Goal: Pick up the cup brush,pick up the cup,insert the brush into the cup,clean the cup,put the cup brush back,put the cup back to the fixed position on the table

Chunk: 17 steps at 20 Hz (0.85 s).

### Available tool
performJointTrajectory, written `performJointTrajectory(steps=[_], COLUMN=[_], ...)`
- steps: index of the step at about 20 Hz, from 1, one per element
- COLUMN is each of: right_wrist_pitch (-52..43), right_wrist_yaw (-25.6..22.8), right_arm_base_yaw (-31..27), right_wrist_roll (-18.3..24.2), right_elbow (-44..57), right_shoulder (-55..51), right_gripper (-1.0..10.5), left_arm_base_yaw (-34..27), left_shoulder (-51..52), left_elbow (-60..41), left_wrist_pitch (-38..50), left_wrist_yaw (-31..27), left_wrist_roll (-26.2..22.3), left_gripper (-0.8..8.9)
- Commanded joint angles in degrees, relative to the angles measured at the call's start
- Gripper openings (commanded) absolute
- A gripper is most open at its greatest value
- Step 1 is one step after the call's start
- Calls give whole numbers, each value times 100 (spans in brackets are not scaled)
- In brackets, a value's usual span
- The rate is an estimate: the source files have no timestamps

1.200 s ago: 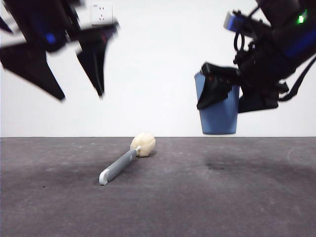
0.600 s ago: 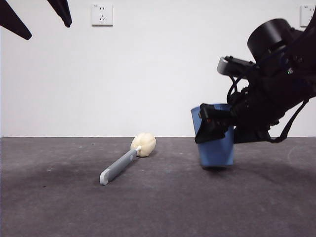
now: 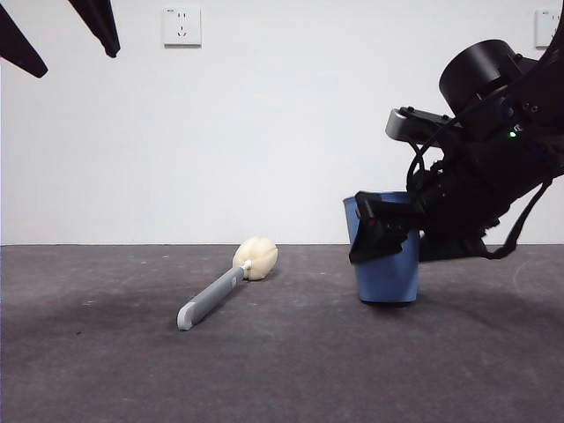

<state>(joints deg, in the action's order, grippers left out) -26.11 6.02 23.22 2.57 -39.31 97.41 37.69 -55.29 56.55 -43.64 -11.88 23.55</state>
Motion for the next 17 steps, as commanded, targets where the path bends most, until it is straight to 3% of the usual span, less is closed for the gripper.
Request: performJointTrajectory(steps=[1, 5, 11, 13, 15, 17], right_wrist_pitch=[214, 442, 1775, 2522, 3639, 4800], right_wrist_yaw=[0, -9, -2, -2, 42, 463], right_arm_base_yaw=[4, 4, 11, 15, 39, 188], right_wrist_roll=[-15, -162, -170, -280, -654, -741], right_elbow=[103, 103, 103, 101, 98, 92], right_shoulder=[55, -216, -1449, -2079, -2796, -3543], right_gripper=[482, 515, 515, 513, 503, 492], left_arm_base_yaw=[20, 20, 20, 20, 20, 22], left_shoulder=[0, 0, 0, 0, 0, 0], left_elbow=[-48, -48, -48, -48, -48, -48], left_wrist_pitch=[-61, -111, -109, -107, -162, -315], left_wrist_yaw=[-17, -17, -15, -4, 28, 52], left_wrist_roll=[-111, -116, -136, -273, -398, -573], left_gripper=[359, 359, 359, 358, 354, 352])
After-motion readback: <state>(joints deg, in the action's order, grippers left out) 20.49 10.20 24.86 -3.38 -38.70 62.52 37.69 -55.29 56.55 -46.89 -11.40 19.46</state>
